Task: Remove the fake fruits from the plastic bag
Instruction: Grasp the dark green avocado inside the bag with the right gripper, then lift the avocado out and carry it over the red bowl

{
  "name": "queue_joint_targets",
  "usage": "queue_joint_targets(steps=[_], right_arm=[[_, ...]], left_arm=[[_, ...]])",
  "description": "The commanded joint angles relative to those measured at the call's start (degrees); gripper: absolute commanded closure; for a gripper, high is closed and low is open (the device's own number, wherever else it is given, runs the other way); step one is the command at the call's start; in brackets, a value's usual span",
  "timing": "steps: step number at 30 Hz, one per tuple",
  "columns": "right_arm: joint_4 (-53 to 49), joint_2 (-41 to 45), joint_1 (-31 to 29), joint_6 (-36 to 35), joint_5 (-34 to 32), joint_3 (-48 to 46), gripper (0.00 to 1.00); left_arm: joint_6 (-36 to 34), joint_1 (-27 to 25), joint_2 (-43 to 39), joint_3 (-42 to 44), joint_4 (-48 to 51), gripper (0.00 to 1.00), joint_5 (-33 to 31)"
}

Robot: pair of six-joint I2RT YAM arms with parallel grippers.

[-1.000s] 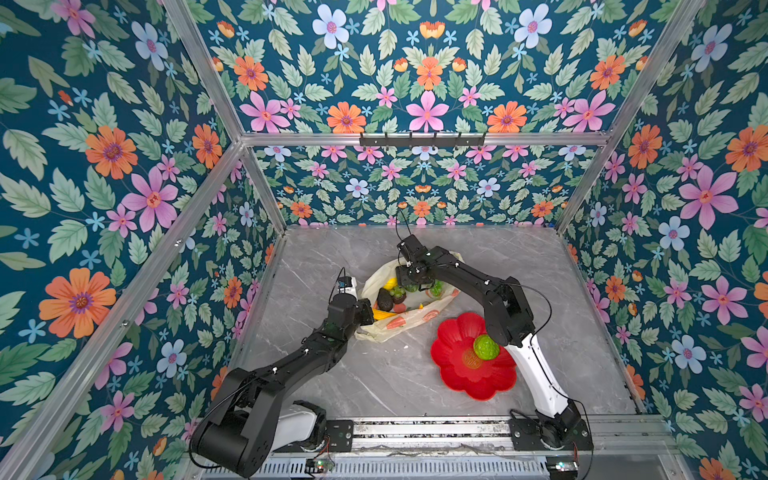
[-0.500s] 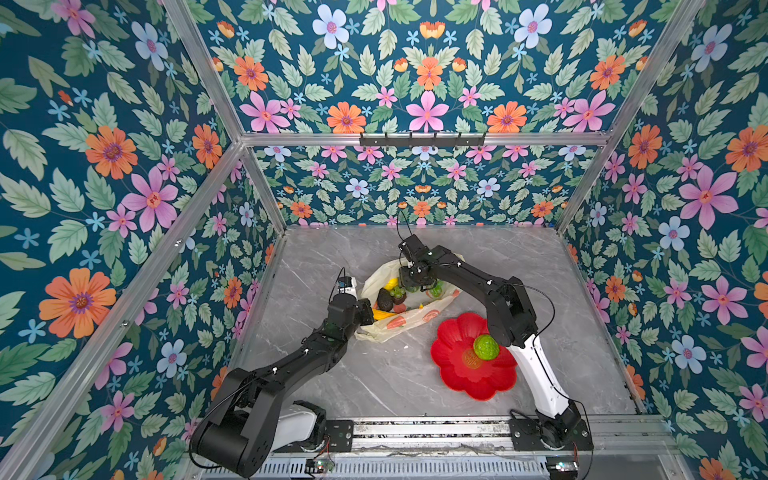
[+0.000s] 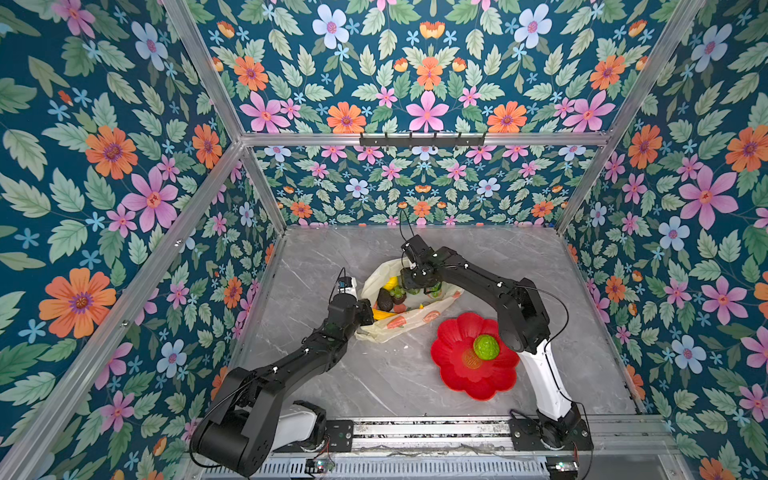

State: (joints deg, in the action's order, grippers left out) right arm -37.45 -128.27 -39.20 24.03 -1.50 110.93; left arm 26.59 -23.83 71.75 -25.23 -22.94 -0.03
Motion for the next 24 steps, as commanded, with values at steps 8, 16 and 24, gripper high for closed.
queue_joint_targets(steps=[8, 16, 24], right_arm=[[3.0, 8.2, -0.4, 1.6, 4.1, -7.1, 0.41], [4.4, 18.1, -0.6, 2.7, 3.9, -15.8, 0.42], [3.7, 32.0, -1.5, 4.6, 2.0, -29.8, 0.43]], left_arm=[[-0.8, 0.1, 0.2, -0.7, -0.4, 1.0, -0.1], [-0.9, 0.0, 0.2, -0.7, -0.4, 1.0, -0.2], [-0.9, 0.1, -0.2, -0.7, -0.3, 1.0, -0.3]])
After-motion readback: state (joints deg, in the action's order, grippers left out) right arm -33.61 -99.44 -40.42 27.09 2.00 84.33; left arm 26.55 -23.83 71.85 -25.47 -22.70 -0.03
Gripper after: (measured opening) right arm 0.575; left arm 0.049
